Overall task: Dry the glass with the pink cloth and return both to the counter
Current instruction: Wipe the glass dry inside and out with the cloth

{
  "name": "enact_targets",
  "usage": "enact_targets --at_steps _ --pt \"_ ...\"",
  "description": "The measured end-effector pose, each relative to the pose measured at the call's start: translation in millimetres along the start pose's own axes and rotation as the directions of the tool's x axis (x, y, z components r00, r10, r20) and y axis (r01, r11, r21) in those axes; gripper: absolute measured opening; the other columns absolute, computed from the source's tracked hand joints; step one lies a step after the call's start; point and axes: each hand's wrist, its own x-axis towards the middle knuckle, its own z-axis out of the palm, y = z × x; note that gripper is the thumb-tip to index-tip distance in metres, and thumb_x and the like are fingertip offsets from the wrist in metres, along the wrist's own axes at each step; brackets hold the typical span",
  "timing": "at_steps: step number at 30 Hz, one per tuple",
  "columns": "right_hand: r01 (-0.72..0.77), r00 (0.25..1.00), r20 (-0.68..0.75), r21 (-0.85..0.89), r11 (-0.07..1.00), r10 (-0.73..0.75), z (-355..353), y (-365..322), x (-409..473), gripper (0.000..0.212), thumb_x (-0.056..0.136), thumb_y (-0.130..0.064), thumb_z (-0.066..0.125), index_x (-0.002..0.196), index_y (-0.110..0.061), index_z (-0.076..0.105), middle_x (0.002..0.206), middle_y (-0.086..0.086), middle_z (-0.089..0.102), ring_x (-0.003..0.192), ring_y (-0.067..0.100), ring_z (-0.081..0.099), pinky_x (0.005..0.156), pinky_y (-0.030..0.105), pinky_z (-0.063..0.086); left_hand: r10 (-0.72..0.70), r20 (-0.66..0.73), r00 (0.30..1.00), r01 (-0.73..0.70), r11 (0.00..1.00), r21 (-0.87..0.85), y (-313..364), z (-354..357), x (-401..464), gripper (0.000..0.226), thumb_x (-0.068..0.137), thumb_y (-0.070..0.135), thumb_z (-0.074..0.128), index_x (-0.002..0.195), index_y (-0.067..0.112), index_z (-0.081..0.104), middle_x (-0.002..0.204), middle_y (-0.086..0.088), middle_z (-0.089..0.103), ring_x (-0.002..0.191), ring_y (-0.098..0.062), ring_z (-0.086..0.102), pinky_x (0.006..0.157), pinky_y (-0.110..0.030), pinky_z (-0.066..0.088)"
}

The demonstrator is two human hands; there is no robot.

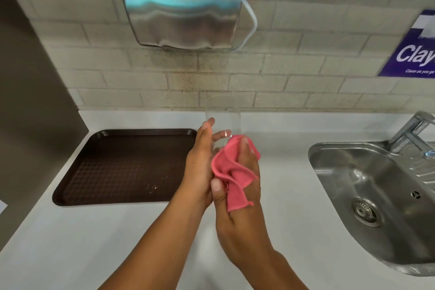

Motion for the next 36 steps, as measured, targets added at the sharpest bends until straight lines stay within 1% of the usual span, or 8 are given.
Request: enact_targets --at_steps 8,13,17,21,23,25,30,36 --pt "0.182 0.983 0.065 -0.266 0.947 -0.171 -20 -14 68 0.06 0.106 -0.055 0.03 0.163 -0.046 0.015 0.173 -0.024 0.0 0.162 0.017 -0.015 0.129 0.05 0.019 0.061 0.241 0.969 -0.131 0.95 0.285 -9 -6 -7 0.033 0.112 0.037 0.043 0.128 0.038 0.072 0.119 0.006 0.081 0.112 -0.014 0.075 0.087 -0.029 0.063" --pt "-0.121 0.993 0.031 0.151 0.981 0.117 -35 -21 88 0.046 0.105 -0.059 0.039 0.149 -0.046 0.046 0.133 -0.021 0.069 0.113 0.002 0.072 0.08 0.021 0.064 0.075 0.192 0.979 -0.115 0.971 0.208 -6 -4 -5 0.039 0.11 0.049 0.042 0.14 0.038 0.065 0.113 -0.004 0.074 0.086 -0.018 0.067 0.076 -0.039 0.062" --pt "-0.23 0.973 0.037 0.205 0.951 0.227 -29 -17 63 0.033 0.098 -0.066 0.032 0.107 -0.058 0.063 0.078 -0.024 0.079 0.063 -0.005 0.073 0.046 0.016 0.052 0.065 0.141 0.988 -0.075 0.995 0.069 4 -2 -2 0.044 0.108 0.052 0.043 0.142 0.032 0.063 0.129 -0.021 0.072 0.091 -0.025 0.07 0.075 -0.042 0.062" --pt "-0.176 0.983 0.093 0.266 0.948 0.156 -9 -13 26 0.043 0.104 -0.055 0.042 0.146 -0.066 0.038 0.129 0.001 0.073 0.1 -0.006 0.067 0.071 0.012 0.055 0.07 0.05 0.996 -0.073 0.995 0.068 10 -6 5 0.042 0.107 0.053 0.046 0.136 0.031 0.067 0.119 -0.01 0.078 0.101 -0.026 0.08 0.079 -0.04 0.066" --pt "-0.037 0.994 0.109 0.123 0.992 0.023 -3 -13 14 0.063 0.106 -0.047 0.04 0.163 -0.049 0.013 0.169 -0.008 0.033 0.146 -0.005 0.038 0.11 0.019 0.044 0.033 0.046 0.998 -0.035 0.999 0.029 9 -9 6 0.042 0.107 0.05 0.049 0.136 0.025 0.067 0.113 -0.013 0.081 0.101 -0.029 0.081 0.078 -0.04 0.067" --pt "0.14 0.984 0.131 -0.121 0.983 -0.124 -2 -13 16 0.063 0.108 -0.034 0.037 0.162 -0.044 0.006 0.176 -0.015 -0.001 0.162 0.006 -0.002 0.131 0.036 0.017 -0.016 0.084 0.996 0.015 1.0 0.011 6 -10 3 0.044 0.107 0.05 0.05 0.138 0.023 0.065 0.106 -0.009 0.084 0.099 -0.026 0.081 0.075 -0.034 0.066" --pt "0.16 0.983 0.131 -0.281 0.946 -0.127 -12 -16 55 0.065 0.109 -0.023 0.039 0.165 -0.035 0.008 0.176 -0.011 -0.006 0.161 0.019 -0.018 0.132 0.048 0.008 0.001 0.172 0.985 -0.031 0.985 0.169 -4 -11 2 0.036 0.109 0.038 0.051 0.132 0.019 0.071 0.12 -0.005 0.081 0.108 -0.017 0.078 0.081 -0.025 0.063" --pt "-0.128 0.99 0.087 0.186 0.974 0.113 -33 -16 88 0.048 0.106 -0.055 0.044 0.151 -0.062 0.03 0.151 -0.006 0.058 0.113 0.016 0.074 0.077 0.037 0.067 0.036 0.176 0.984 -0.073 0.975 0.208 -3 -7 -1 0.047 0.109 0.053 0.04 0.144 0.031 0.063 0.125 -0.015 0.07 0.098 -0.025 0.069 0.084 -0.047 0.061"
